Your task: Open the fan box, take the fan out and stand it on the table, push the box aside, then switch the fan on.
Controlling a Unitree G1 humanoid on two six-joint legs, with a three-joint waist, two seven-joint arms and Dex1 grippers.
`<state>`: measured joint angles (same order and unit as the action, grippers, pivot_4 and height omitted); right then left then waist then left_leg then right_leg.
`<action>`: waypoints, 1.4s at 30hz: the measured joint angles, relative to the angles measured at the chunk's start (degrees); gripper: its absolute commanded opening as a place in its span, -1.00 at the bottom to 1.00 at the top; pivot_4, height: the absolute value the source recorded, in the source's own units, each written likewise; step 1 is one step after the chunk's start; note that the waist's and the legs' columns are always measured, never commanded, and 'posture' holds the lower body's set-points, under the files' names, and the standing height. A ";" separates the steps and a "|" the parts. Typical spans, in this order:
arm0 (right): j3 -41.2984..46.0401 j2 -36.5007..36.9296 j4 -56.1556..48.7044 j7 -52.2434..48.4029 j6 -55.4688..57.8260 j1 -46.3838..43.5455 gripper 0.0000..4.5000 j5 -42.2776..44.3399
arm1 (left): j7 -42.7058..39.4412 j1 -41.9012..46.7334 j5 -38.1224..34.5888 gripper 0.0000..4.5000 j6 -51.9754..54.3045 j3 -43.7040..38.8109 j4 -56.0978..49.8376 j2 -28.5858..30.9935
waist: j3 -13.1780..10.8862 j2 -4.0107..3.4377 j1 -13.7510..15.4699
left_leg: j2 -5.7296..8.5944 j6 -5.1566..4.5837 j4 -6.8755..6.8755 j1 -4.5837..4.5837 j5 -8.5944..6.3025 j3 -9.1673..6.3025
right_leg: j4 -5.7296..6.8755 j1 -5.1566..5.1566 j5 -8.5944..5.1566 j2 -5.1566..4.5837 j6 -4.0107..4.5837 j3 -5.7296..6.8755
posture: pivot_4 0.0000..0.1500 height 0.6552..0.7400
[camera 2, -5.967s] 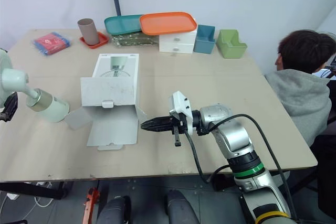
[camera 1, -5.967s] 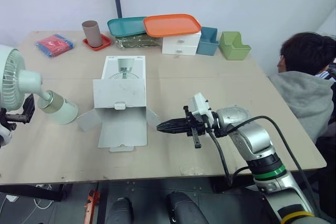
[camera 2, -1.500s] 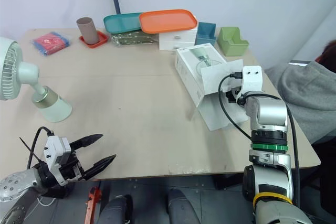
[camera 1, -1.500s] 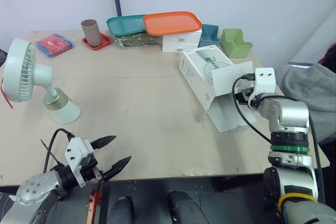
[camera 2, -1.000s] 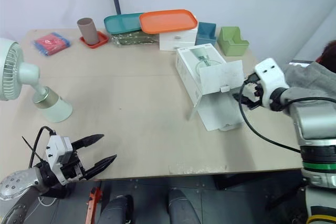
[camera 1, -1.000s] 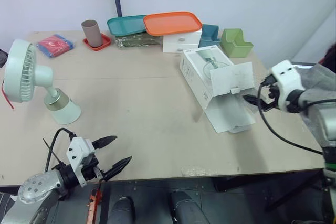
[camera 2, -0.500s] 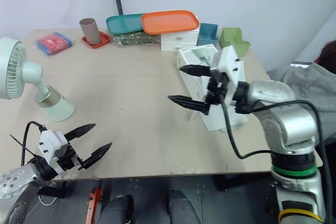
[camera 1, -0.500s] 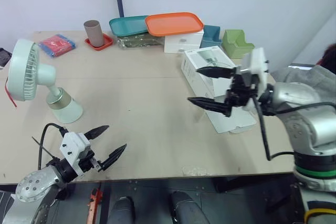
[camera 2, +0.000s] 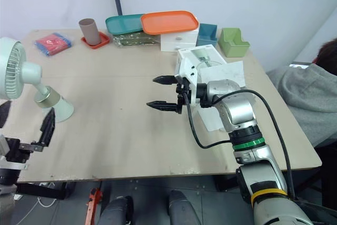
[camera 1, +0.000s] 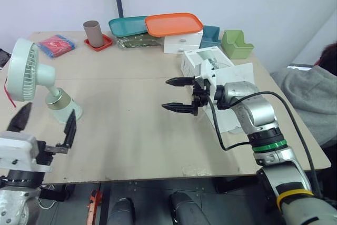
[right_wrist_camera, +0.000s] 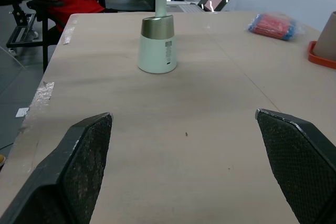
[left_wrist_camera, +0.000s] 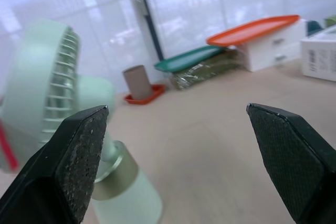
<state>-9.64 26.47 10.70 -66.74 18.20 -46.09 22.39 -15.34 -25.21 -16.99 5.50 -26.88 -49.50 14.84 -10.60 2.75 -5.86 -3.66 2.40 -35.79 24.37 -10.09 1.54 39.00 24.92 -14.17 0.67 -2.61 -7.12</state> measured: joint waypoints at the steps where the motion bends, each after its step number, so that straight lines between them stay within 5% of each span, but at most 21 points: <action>1: -0.04 -0.09 0.16 -0.18 -0.20 -0.10 0.99 -0.12 | 0.44 0.13 0.10 1.00 0.10 -0.25 -0.19 -0.07 | 0.00 0.00 0.00 | -0.01 0.00 0.00 0.00 0.00 -0.02 | 0.00 0.00 0.00 0.01 0.00 0.01 | 1.00 1.00; 7: -1.33 -1.14 1.54 -1.34 -1.86 -0.80 0.99 -1.54 | 8.28 6.23 -3.29 1.00 4.81 -5.84 -1.11 -0.66 | 0.00 0.00 0.00 | -0.02 0.00 -0.02 0.00 0.00 -0.07 | 0.02 -0.02 0.03 0.05 -0.03 0.05 | 1.00 1.00; 18: -1.25 -0.79 1.22 -1.16 -1.98 0.98 0.99 -2.95 | 12.07 16.67 -4.49 1.00 16.77 -11.73 7.82 9.59 | 0.01 0.01 -0.01 | -0.02 0.02 -0.02 -0.01 0.02 -0.14 | 0.03 -0.01 0.14 0.07 -0.11 0.09 | 1.00 1.00; 42: -1.21 0.25 -3.91 2.30 0.13 4.92 0.99 -3.51 | 13.60 26.42 3.69 1.00 19.50 -3.25 16.07 10.85 | 0.02 0.06 0.06 | 0.00 0.06 0.00 0.08 0.02 -0.17 | 0.00 0.02 0.25 0.06 -0.32 0.09 | 1.00 1.00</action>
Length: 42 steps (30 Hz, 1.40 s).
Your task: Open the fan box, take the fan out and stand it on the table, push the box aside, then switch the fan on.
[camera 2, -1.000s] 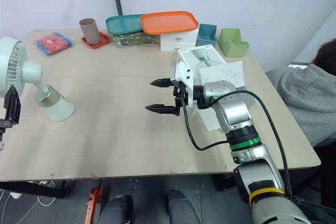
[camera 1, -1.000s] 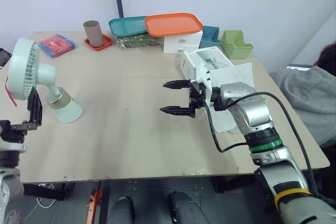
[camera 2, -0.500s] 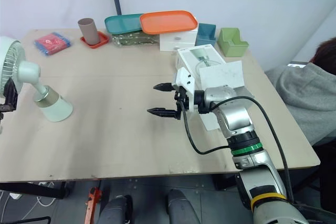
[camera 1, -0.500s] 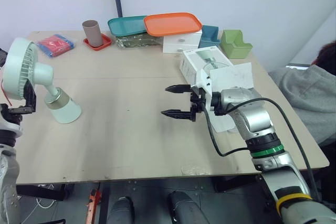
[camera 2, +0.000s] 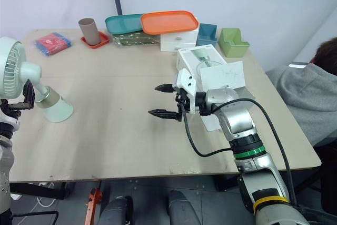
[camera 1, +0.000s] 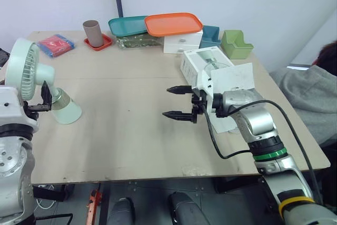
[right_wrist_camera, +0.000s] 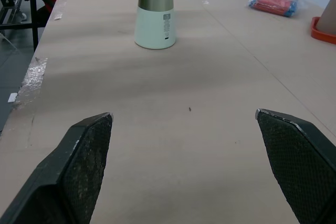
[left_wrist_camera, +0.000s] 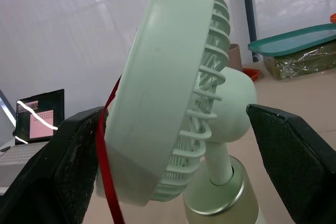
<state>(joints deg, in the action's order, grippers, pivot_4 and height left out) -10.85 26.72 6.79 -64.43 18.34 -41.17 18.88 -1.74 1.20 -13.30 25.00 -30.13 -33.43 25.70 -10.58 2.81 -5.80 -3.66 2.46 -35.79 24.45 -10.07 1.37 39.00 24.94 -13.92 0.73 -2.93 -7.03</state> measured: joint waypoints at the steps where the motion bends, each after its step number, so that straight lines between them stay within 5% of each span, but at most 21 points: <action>1: 0.00 0.00 -0.08 0.00 0.07 0.06 0.99 0.01 | -0.04 0.26 0.21 1.00 0.00 0.00 0.32 0.07 | 0.00 0.00 0.00 | 0.00 0.00 0.00 0.00 0.00 0.00 | 0.00 0.00 0.00 0.00 0.00 0.01 | 1.00 1.00; 4: 0.00 0.03 -0.99 0.31 0.29 0.19 0.99 0.00 | -0.23 0.52 0.58 1.00 0.18 -0.03 0.82 0.27 | 0.00 0.00 0.00 | 0.00 0.00 0.00 0.00 0.00 -0.01 | 0.00 0.00 0.00 0.01 0.00 0.01 | 1.00 1.00; 9: 0.00 0.06 -1.07 1.18 0.65 0.45 1.00 -0.20 | 0.05 1.62 1.74 0.38 0.50 -0.21 1.47 0.67 | 0.00 0.00 0.03 | 0.01 0.00 -0.01 0.00 0.00 0.00 | 0.00 -0.01 0.02 -0.01 -0.02 0.00 | 1.00 1.00; 17: 0.00 0.16 -1.49 2.02 0.76 0.92 1.00 -0.21 | 0.01 2.06 2.17 0.38 1.56 -0.21 2.07 0.67 | 0.00 0.01 0.03 | 0.00 0.00 -0.01 0.00 0.00 0.00 | 0.00 0.00 0.02 0.00 -0.02 0.00 | 1.00 1.00; 18: 0.00 0.16 -1.49 2.07 0.77 0.92 1.00 -0.21 | 0.01 2.06 2.19 0.15 1.56 -0.21 2.13 0.67 | 0.00 0.00 0.03 | 0.00 0.00 -0.01 0.00 0.00 0.00 | 0.00 0.00 0.02 0.00 -0.02 0.00 | 1.00 1.00; 21: 0.00 0.18 -1.49 2.25 0.78 0.92 1.00 -0.32 | 0.01 2.15 2.52 -0.12 1.57 -0.25 2.69 0.67 | 0.00 0.01 0.04 | 0.00 0.00 -0.01 0.00 0.00 -0.01 | 0.00 0.00 0.02 0.00 -0.02 0.01 | 1.00 1.00; 31: 0.00 0.18 -1.48 2.41 0.78 0.92 1.00 -0.83 | -0.23 2.79 2.58 -0.12 1.56 -0.21 2.96 0.39 | 0.00 0.01 0.04 | 0.00 0.00 -0.01 0.01 0.00 -0.01 | 0.00 0.00 0.02 0.00 -0.02 0.01 | 1.00 1.00; 42: -0.21 -5.28 -1.09 6.77 3.33 -4.13 1.00 -1.67 | -3.33 7.69 -6.02 -0.12 3.25 6.41 -3.92 -3.74 | -0.03 0.07 0.12 | 0.03 0.03 -0.10 0.26 0.02 -0.18 | -0.01 0.12 0.09 0.02 -0.08 0.05 | 1.00 1.00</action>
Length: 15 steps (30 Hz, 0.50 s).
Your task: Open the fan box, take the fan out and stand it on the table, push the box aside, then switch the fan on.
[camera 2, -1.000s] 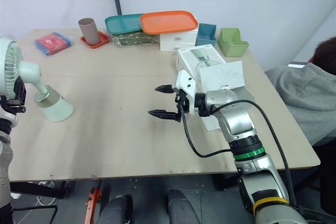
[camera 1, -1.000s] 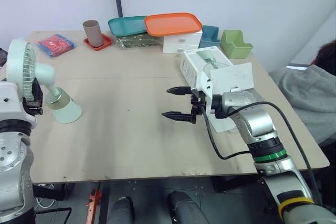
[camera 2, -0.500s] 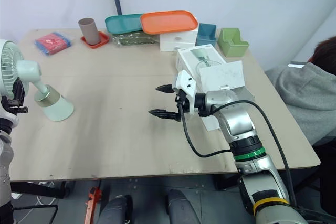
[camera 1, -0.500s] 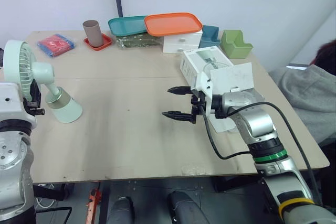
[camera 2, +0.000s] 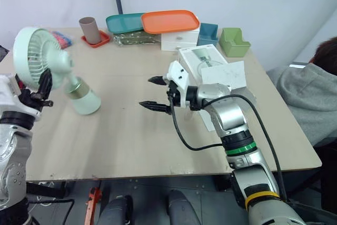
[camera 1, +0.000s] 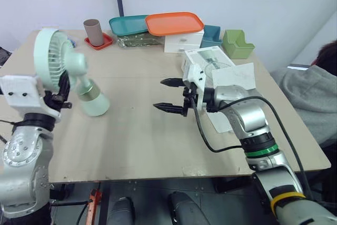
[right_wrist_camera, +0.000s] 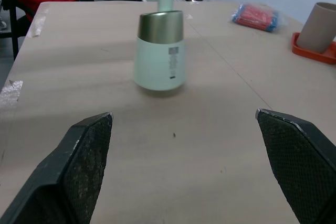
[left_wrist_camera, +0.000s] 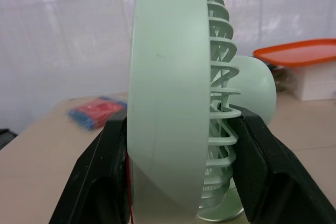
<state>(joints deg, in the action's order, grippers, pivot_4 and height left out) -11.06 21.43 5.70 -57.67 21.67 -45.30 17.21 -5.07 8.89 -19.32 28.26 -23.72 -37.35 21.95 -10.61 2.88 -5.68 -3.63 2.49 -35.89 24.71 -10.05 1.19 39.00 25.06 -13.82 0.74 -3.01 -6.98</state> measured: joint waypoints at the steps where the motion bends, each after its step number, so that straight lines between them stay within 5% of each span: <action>1: -0.01 -0.70 0.00 0.41 0.43 -0.44 1.00 0.02 | 0.10 0.87 -0.19 -0.12 0.59 0.85 -0.55 -0.01 | 0.00 0.00 0.00 | 0.00 0.00 0.00 0.00 0.00 -0.01 | 0.00 0.00 0.01 0.00 0.01 0.01 | 1.00 1.00; 15: -0.31 -8.52 3.08 6.28 3.72 -6.51 1.00 -0.77 | -0.58 5.34 -2.48 -0.12 4.35 8.55 -0.96 -1.59 | 0.00 0.00 0.00 | 0.04 0.00 -0.03 0.14 0.00 -0.18 | 0.00 0.02 0.07 -0.01 0.12 0.13 | 1.00 1.00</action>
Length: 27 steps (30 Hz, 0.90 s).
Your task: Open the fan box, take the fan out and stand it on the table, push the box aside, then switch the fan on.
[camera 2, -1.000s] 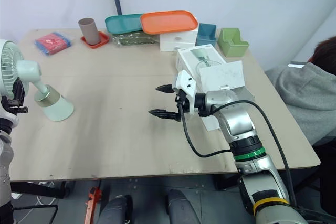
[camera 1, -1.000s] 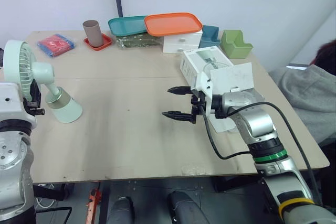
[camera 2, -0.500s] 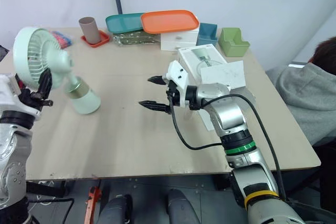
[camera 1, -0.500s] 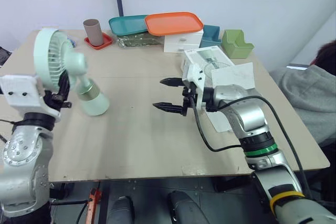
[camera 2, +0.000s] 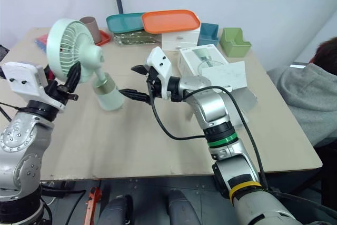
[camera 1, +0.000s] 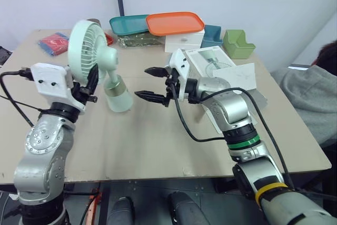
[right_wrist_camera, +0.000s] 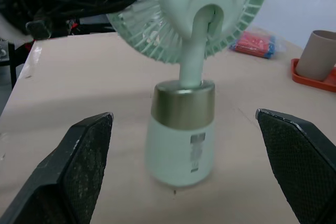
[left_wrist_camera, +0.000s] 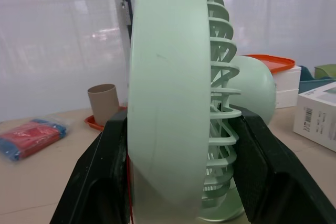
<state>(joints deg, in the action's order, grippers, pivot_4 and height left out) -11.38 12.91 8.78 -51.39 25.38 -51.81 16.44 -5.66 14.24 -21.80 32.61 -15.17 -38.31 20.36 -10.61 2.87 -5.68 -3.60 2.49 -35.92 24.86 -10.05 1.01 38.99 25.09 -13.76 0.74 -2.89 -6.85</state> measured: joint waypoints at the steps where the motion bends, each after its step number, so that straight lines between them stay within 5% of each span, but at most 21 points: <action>1: -0.01 -0.24 0.12 0.36 0.54 -0.30 1.00 -0.04 | -0.20 0.00 -0.57 -0.12 0.05 0.54 0.00 -0.54 | 0.00 0.00 0.00 | 0.00 0.00 0.00 0.02 0.00 -0.02 | -0.01 0.01 0.02 0.00 0.03 0.01 | 1.00 1.00; 24: -1.03 -5.47 5.51 7.96 6.36 -3.14 1.00 -2.73 | -2.28 -0.32 -4.89 -0.12 1.16 3.73 -0.83 -1.27 | -0.01 -0.01 -0.01 | 0.02 0.03 -0.10 0.24 0.03 -0.31 | -0.01 0.10 0.15 0.00 0.25 0.26 | 1.00 1.00; 27: -1.02 -5.98 5.60 8.16 7.03 -3.18 0.61 -2.73 | -2.29 -0.27 -4.61 -0.12 1.16 4.02 -0.75 -1.28 | -0.01 -0.01 -0.01 | 0.02 0.03 -0.10 0.24 0.03 -0.32 | -0.01 0.09 0.15 0.00 0.26 0.28 | 1.00 1.00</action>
<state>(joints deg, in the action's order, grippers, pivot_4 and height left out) -12.39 6.94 14.38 -43.23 32.42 -54.99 13.71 -7.94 13.96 -26.41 33.77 -11.15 -39.07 19.08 -10.61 2.86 -5.69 -3.58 2.52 -36.02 25.10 -10.02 0.69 38.98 25.18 -13.61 0.74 -2.64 -6.57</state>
